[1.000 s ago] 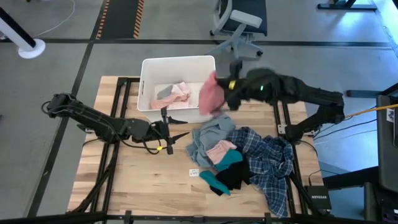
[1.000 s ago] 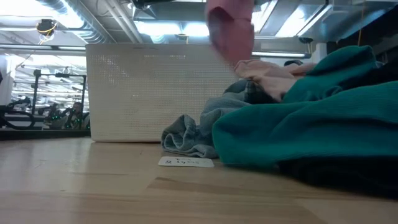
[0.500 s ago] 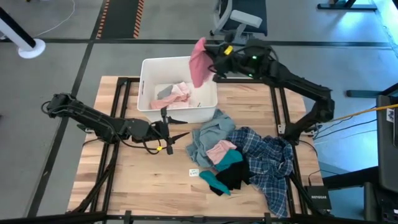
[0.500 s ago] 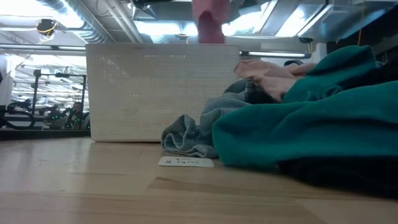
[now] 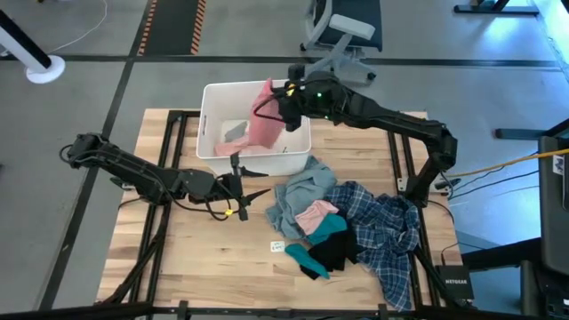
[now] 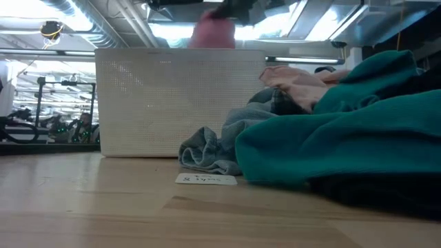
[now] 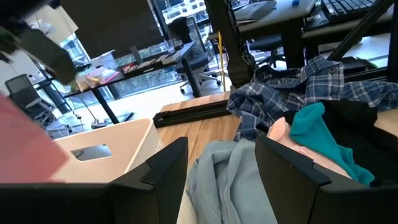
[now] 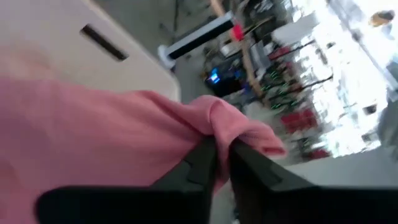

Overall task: Sort clothes
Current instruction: Put the pink underwear into the white bin, then put the pink sock into the white bin

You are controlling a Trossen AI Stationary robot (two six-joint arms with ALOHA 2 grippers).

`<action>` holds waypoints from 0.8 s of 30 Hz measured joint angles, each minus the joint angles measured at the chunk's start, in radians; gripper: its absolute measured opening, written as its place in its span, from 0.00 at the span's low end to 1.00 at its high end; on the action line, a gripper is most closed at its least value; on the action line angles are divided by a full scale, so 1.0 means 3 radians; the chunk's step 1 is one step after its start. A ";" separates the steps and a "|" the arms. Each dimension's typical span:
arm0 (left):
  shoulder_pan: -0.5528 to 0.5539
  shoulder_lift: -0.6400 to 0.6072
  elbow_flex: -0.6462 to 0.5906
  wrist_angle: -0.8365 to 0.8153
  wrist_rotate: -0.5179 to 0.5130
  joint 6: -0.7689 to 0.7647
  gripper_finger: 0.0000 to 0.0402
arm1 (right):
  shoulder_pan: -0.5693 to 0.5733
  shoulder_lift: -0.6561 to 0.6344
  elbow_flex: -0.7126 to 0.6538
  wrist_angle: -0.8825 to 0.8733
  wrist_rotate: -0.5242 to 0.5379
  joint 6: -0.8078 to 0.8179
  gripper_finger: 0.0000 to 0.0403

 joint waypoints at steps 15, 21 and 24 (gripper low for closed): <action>0.0022 0.0000 0.0000 -0.0024 0.0000 -0.0023 0.45 | 0.0066 -0.0055 0.0502 -0.1565 -0.0120 0.0023 0.59; 0.0022 0.0000 0.0000 -0.0097 0.0001 -0.0028 0.45 | 0.0409 -0.0057 0.0757 -0.2438 -0.0331 0.0134 0.58; 0.0022 0.0000 0.0000 -0.0097 0.0000 -0.0046 0.45 | 0.0624 -0.0056 0.0757 -0.2746 -0.0346 0.0233 0.58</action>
